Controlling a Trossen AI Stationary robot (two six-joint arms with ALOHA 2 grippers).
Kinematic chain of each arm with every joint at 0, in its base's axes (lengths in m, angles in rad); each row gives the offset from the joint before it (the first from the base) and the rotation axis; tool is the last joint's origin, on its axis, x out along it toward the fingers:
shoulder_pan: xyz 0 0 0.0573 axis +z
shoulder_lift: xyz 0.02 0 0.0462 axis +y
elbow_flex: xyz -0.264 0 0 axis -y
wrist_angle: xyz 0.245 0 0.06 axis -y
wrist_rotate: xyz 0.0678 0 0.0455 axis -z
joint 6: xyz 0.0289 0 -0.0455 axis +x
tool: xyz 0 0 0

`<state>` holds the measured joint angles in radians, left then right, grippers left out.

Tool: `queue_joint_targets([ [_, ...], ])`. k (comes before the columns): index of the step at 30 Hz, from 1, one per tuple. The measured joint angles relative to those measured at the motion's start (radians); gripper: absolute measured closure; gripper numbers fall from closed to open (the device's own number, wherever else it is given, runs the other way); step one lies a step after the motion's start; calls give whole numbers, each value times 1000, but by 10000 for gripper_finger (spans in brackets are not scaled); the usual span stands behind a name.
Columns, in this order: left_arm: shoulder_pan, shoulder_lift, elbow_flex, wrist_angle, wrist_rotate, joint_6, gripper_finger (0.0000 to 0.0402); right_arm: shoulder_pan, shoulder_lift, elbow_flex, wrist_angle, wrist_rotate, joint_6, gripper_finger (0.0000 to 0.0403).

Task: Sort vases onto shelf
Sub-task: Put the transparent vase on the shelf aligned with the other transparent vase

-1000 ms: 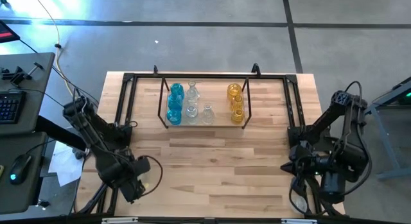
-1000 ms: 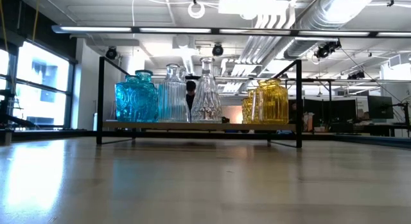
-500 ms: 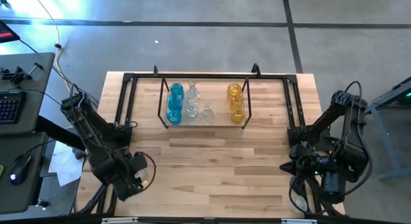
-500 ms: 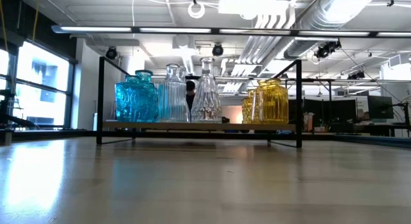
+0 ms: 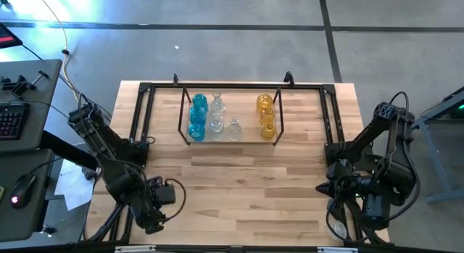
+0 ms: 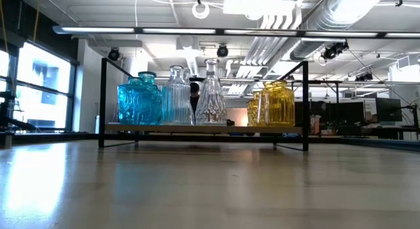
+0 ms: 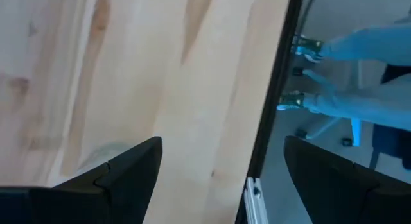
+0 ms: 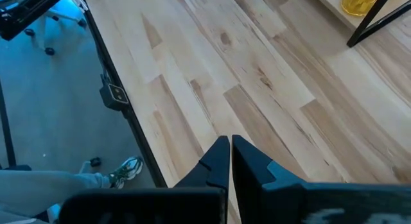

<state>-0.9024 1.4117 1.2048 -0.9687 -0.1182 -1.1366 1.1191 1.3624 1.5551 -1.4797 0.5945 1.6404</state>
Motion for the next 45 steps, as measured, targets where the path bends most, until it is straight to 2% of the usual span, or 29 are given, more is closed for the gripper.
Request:
queue_joint_targets([
  [9,10,-1,-1,-137,7,-112,85,0,0,0,31,0,1,402],
  [20,-137,-3,-47,-211,32,-256,85,0,0,0,47,28,-7,402],
  [28,-179,-3,-98,-248,-69,-371,85,0,0,0,48,53,-7,402],
  [45,-179,-3,-277,-101,-79,-475,85,0,0,0,109,53,-7,402],
])
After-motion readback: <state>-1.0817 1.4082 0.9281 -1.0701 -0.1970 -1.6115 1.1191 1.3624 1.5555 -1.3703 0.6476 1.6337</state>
